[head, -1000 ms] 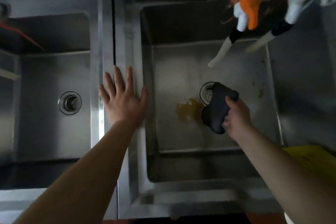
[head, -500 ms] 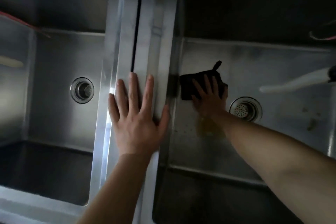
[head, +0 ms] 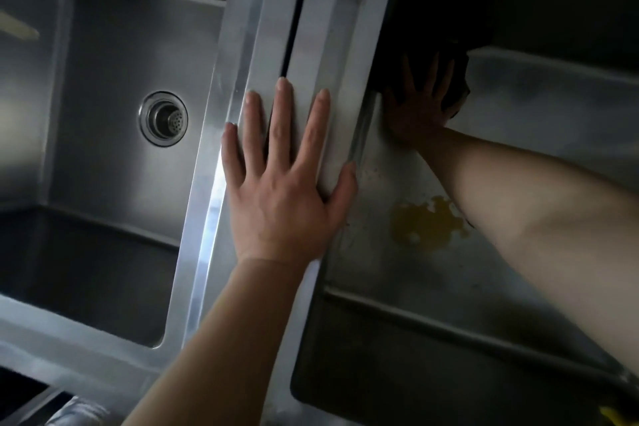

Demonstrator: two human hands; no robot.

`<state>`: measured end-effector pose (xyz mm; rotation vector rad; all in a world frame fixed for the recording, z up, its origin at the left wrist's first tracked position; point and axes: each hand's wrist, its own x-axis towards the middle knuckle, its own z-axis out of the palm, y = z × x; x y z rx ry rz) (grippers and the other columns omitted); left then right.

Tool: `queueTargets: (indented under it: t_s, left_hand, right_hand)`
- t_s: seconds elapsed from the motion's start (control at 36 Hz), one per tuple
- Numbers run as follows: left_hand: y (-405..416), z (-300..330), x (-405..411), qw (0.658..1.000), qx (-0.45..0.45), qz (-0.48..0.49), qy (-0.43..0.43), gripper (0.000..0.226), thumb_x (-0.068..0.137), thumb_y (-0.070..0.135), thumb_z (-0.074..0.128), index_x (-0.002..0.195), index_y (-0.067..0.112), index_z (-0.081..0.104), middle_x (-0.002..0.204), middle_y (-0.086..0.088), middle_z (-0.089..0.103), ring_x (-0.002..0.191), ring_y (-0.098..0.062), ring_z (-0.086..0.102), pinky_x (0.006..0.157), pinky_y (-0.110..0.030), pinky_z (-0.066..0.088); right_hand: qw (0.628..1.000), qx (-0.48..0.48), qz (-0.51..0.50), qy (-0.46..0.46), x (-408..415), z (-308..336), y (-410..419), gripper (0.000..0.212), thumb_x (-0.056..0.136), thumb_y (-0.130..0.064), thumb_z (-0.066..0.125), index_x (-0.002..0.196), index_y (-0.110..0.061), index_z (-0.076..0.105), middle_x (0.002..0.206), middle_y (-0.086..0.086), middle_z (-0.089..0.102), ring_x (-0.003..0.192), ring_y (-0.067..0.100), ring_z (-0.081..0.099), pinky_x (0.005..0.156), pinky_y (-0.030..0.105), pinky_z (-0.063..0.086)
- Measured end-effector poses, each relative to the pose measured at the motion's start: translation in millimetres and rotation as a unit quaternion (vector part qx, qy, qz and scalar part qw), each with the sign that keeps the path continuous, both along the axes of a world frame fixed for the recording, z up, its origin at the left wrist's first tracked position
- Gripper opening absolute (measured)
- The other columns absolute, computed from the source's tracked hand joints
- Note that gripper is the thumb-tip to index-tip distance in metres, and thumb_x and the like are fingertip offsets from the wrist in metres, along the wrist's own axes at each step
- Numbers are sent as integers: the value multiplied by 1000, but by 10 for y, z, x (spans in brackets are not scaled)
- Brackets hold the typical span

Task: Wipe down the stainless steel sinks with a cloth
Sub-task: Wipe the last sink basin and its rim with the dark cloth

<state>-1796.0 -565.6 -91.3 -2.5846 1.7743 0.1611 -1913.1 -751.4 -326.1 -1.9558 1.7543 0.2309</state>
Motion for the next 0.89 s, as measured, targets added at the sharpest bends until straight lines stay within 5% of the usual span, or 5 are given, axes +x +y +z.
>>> queueTargets:
  t_s: [0.19,0.33,0.56,0.67,0.89]
  left_hand:
    - [14,16,9,1000,4,-2,13,74,95,63,36,159,32,17,168,-6,10,154,-34,4,122,-56,9]
    - [29,21,10,1000,0,0,22,74,94,63,37,159,34,15,168,-5,9,154,-34,3,123,-55,7]
    - [34,-25,10,1000,-14,4,19,74,92,63,34,158,37,12,168,-3,8,154,-34,2,123,-55,8]
    - [31,-21,-4,1000,-16,0,5,73,92,63,33,158,36,17,168,-4,11,154,-35,4,122,-56,8]
    - [36,-5,-10,1000,-13,-18,-5,64,96,60,33,154,33,32,166,-8,19,152,-41,9,121,-59,11]
  right_hand:
    - [991,-3,133,-20,-351,-29,1014,63,96,-72,18,151,-55,-6,168,0,-4,151,21,-15,103,53,-34]
    - [957,1,284,-53,-781,34,1767,63,98,-70,17,156,-49,4,168,5,3,153,33,-6,113,68,-7]
    - [796,48,603,-4,-1364,275,2194,58,98,-65,9,154,-51,15,166,0,-10,151,35,-19,112,70,-15]
    - [856,61,513,-15,-1218,496,2424,58,100,-62,31,153,-39,33,168,2,8,153,34,-10,114,68,-14]
    - [935,47,352,10,-911,330,2736,83,92,-74,28,159,-33,4,167,5,-7,148,42,-20,109,76,-13]
